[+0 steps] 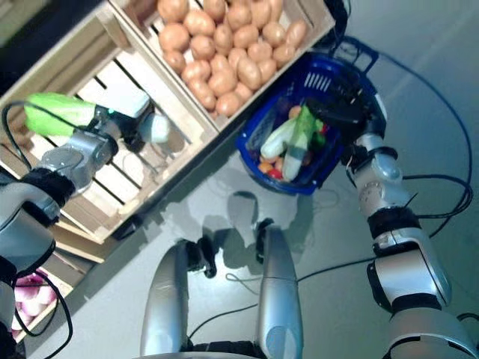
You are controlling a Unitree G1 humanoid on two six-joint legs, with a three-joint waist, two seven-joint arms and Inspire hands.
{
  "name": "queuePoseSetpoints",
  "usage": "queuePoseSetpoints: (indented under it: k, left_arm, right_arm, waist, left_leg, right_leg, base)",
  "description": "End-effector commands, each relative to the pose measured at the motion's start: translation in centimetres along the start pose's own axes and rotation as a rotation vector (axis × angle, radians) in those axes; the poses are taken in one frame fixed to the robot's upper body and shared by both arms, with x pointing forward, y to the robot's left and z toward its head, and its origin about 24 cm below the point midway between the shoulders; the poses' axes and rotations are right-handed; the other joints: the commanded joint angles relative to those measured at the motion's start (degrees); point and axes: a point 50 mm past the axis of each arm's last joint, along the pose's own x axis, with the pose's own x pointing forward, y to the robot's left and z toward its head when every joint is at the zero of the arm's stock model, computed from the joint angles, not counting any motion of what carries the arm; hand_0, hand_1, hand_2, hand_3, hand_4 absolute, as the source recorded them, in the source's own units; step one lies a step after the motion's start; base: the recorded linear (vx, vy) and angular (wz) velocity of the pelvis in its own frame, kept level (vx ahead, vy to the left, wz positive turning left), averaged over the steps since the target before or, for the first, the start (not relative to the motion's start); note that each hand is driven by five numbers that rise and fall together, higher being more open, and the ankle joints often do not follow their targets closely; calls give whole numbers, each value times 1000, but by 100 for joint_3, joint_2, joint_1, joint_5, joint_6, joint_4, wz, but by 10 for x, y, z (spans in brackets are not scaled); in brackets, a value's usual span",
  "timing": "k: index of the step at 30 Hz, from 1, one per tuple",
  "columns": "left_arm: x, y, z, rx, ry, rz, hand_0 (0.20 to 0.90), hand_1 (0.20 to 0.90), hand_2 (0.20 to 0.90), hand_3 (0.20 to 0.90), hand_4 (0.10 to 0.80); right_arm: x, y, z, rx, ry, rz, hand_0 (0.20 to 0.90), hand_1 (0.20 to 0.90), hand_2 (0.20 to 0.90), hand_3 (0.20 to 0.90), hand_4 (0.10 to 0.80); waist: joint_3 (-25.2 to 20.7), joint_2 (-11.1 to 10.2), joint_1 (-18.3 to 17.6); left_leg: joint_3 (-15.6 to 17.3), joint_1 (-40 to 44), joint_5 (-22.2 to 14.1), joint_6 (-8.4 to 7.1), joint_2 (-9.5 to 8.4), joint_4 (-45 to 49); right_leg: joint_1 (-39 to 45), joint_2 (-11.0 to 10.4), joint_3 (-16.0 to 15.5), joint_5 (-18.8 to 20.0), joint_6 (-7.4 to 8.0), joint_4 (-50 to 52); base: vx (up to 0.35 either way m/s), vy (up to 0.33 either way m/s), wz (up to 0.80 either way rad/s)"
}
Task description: Put vegetables into the basket
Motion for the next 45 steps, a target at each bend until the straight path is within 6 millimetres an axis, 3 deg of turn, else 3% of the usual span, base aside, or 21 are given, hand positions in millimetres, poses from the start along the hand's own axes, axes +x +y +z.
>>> queuePoseSetpoints:
  k: [1, 7, 13, 17, 22, 25, 33, 45]
  left_arm:
    - [-17, 30, -50, -184, 123, 212, 300, 300, 300, 300, 400]
    - [-30, -12, -26, -683, 62, 202, 300, 300, 300, 300, 400]
    - [-44, -43, 19, -1138, -70, 150, 300, 300, 300, 300, 400]
    - [-56, -48, 48, -1335, -196, 127, 300, 300, 300, 300, 400]
    - [-63, -39, 81, -1532, -372, 91, 300, 300, 300, 300, 400]
    - [-68, -34, 95, -1641, -462, 74, 300, 300, 300, 300, 400]
    - [-81, -27, 123, -1731, -605, 8, 300, 300, 300, 300, 400]
    - [-88, -31, 139, -1782, -649, -57, 300, 300, 300, 300, 400]
  right_arm:
    - [-1, 25, -5, 67, -58, 102, 900, 900, 900, 900, 800]
    - [-22, 35, -57, 89, 130, 136, 900, 900, 900, 900, 800]
    - [-47, 51, -98, 126, 292, 204, 900, 900, 900, 900, 800]
    - [-64, 69, -114, 150, 344, 278, 900, 900, 900, 900, 800]
    - [-77, 102, -124, 299, 408, 388, 900, 900, 900, 900, 800]
    - [-86, 116, -131, 360, 443, 420, 900, 900, 900, 900, 800]
    - [-98, 141, -134, 439, 484, 468, 900, 900, 900, 900, 800]
    - [-110, 154, -142, 427, 588, 580, 900, 900, 900, 900, 800]
  waist:
    - [-726, -324, -12]
    - [-1328, -465, 187]
    - [-2072, -502, 318]
    - [-2357, -479, 365]
    - [-2570, -444, 354]
    - [-2677, -419, 338]
    - [-2774, -408, 324]
    - [-2787, -463, 355]
  left_leg:
    - [-33, 674, 644, -312, 68, -1056]
    - [-85, 1810, 1089, -337, -176, -2371]
    - [-34, 3021, 1675, -392, -405, -4086]
    - [-129, 3454, 1911, -372, -484, -4865]
    - [-147, 3881, 2055, -337, -533, -5520]
    - [-176, 4058, 2138, -319, -564, -5865]
    - [-146, 4158, 2097, -257, -575, -5958]
    - [-116, 4248, 2056, -243, -570, -5958]
  right_leg:
    - [1060, -181, 158, 637, 190, -1116]
    - [2396, -63, -148, 870, 186, -2523]
    - [3730, 240, -327, 1347, 251, -4390]
    - [4118, 331, -248, 1613, 335, -5022]
    - [4423, 396, -198, 1861, 400, -5527]
    - [4530, 440, -177, 1976, 442, -5761]
    - [4549, 477, -166, 2018, 465, -5817]
    - [4618, 511, -163, 2017, 458, -5817]
  base:
    - [187, -47, 9]
    - [180, -32, 4]
    - [206, -6, 3]
    - [115, 9, 2]
    - [50, 19, -2]
    - [44, 23, -12]
    - [19, 17, 3]
    - [17, 8, -3]
